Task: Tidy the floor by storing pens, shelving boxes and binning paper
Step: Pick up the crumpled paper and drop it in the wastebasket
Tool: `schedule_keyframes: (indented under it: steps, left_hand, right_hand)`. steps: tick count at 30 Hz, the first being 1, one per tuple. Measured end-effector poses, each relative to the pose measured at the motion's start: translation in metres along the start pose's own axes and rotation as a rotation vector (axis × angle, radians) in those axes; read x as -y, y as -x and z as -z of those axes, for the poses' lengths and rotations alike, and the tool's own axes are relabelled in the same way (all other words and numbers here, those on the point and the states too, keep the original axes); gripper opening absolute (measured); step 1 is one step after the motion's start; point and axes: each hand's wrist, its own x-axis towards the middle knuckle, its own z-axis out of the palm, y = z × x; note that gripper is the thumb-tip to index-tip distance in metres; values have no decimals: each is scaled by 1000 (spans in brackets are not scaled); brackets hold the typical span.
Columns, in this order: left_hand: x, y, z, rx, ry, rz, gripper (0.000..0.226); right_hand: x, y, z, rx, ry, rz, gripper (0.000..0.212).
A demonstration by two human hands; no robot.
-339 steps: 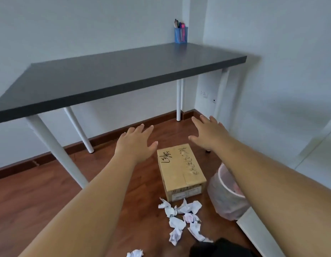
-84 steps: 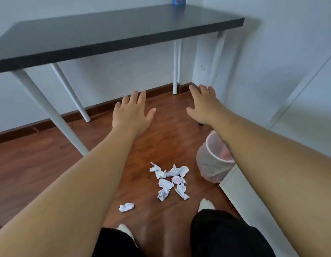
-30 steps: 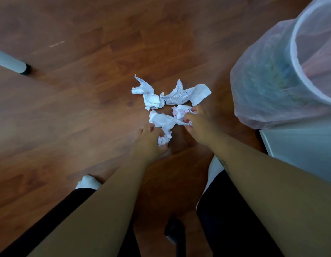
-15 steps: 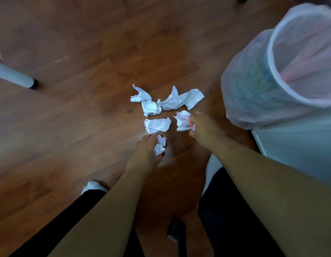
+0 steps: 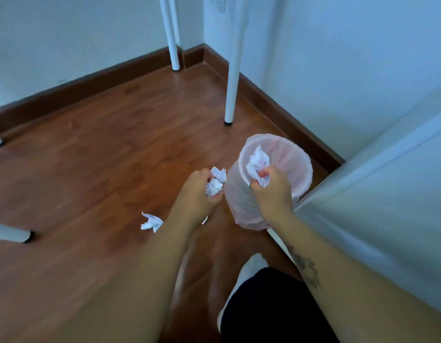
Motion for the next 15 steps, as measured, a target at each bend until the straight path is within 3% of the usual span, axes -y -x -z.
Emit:
schedule_keyframes:
  steps: [4,7,12,15]
  left_hand:
    - [-50,-45,-18,50,10,-90,25]
    - [-70,-71,-38,114,2,-98,26]
    - [-74,-90,-60,154,-10,-72,44]
    - [-68,-87,-57,142,-71,-88,44]
  right_hand:
    - [-23,-19,10,-87,-110,-215,17]
    - [-39,-33,7,-51,-70,-264,23]
    - [-46,-48,10,-41,-97,-336,62]
    - [-41,-55,16,-109,-30,-343,60]
